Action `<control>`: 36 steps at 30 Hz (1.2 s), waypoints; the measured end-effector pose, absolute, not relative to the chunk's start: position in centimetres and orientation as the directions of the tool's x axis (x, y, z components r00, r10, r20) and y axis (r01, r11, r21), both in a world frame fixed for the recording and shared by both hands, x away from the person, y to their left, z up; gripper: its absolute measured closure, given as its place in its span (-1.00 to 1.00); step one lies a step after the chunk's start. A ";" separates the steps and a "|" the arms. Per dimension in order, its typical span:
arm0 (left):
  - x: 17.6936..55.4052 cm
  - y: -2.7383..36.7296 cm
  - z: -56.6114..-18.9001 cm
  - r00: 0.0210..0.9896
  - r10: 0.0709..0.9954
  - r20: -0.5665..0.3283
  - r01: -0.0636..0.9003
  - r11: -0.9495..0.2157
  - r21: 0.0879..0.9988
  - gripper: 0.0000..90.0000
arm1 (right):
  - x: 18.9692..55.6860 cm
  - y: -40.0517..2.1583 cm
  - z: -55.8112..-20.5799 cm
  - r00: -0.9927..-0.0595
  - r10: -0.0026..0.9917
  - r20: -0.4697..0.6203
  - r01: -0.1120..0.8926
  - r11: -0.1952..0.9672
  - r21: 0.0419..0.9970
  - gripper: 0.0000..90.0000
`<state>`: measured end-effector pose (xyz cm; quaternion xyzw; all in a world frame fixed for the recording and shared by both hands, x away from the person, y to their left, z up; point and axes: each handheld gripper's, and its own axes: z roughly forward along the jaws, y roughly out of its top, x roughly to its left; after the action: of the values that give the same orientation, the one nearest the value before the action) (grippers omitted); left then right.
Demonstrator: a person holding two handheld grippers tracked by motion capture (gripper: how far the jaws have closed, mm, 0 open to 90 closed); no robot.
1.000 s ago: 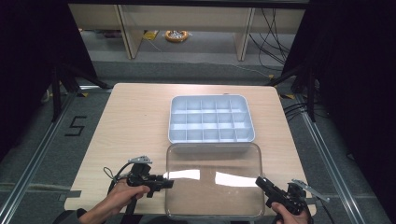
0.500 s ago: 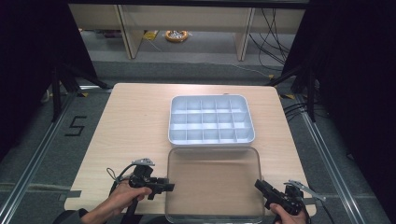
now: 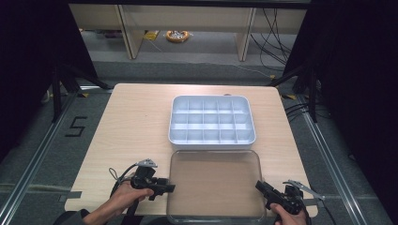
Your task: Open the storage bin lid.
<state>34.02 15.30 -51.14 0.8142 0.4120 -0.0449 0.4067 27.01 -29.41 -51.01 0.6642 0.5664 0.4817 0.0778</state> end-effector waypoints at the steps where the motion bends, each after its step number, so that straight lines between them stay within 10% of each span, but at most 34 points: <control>1: 34.1 15.3 -51.1 0.660 0.639 -0.395 0.700 -0.334 0.631 0.25 | 26.9 -28.9 -50.7 -0.058 0.794 0.605 0.705 -0.397 0.588 0.43; 36: 34.0 16.1 -50.0 0.641 0.669 -0.377 0.677 -0.260 0.689 -0.14 | 27.1 -29.1 -50.2 -0.113 0.865 0.490 0.649 -0.309 0.695 -0.05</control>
<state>34.01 16.12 -50.00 0.7937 0.4238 -0.0045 0.4364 27.09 -29.07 -50.22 0.6561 0.5767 0.4733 0.1139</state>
